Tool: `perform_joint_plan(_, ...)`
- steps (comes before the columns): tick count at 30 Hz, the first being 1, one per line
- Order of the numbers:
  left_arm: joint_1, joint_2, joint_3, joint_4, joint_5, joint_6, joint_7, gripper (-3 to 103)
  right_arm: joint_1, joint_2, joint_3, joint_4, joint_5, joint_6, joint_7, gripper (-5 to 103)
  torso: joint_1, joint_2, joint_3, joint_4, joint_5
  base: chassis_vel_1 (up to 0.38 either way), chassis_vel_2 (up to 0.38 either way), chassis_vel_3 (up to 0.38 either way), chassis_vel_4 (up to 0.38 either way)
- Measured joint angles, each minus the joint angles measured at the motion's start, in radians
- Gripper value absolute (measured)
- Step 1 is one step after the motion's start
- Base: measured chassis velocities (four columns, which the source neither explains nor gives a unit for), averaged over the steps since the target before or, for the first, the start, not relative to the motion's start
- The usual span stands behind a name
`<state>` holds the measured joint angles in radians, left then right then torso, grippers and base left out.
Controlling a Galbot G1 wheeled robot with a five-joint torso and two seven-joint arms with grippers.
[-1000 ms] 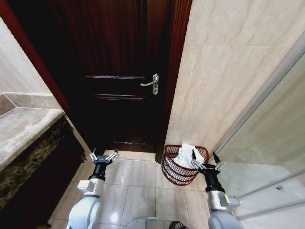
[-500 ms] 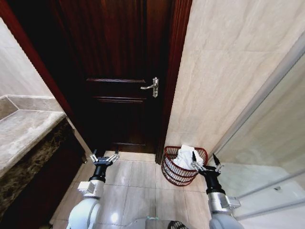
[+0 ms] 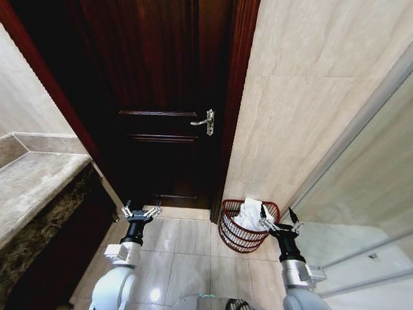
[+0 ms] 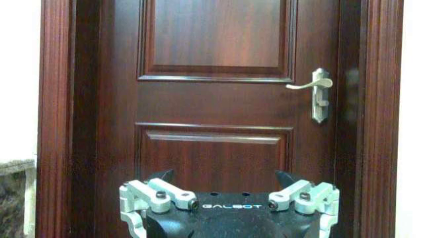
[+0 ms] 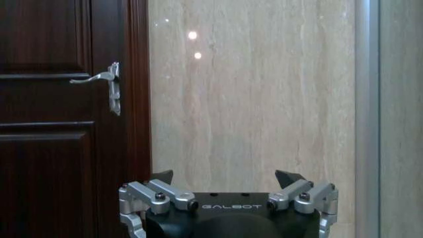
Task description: Discard the used towel into the hamper.
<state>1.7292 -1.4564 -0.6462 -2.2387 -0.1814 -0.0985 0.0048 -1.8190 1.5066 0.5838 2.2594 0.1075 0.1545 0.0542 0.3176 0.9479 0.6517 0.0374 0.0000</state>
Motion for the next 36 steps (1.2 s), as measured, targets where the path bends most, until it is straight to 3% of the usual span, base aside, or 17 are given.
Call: perform_joint_plan(36,-0.004,-0.005,-0.001,-0.021,-0.001,0.005,0.012,100,-0.004,0.001,0.012,0.019,0.002,0.002,-0.002,100,0.079,0.177,0.098,0.0000,0.0000,0.000,0.000,0.000,0.000)
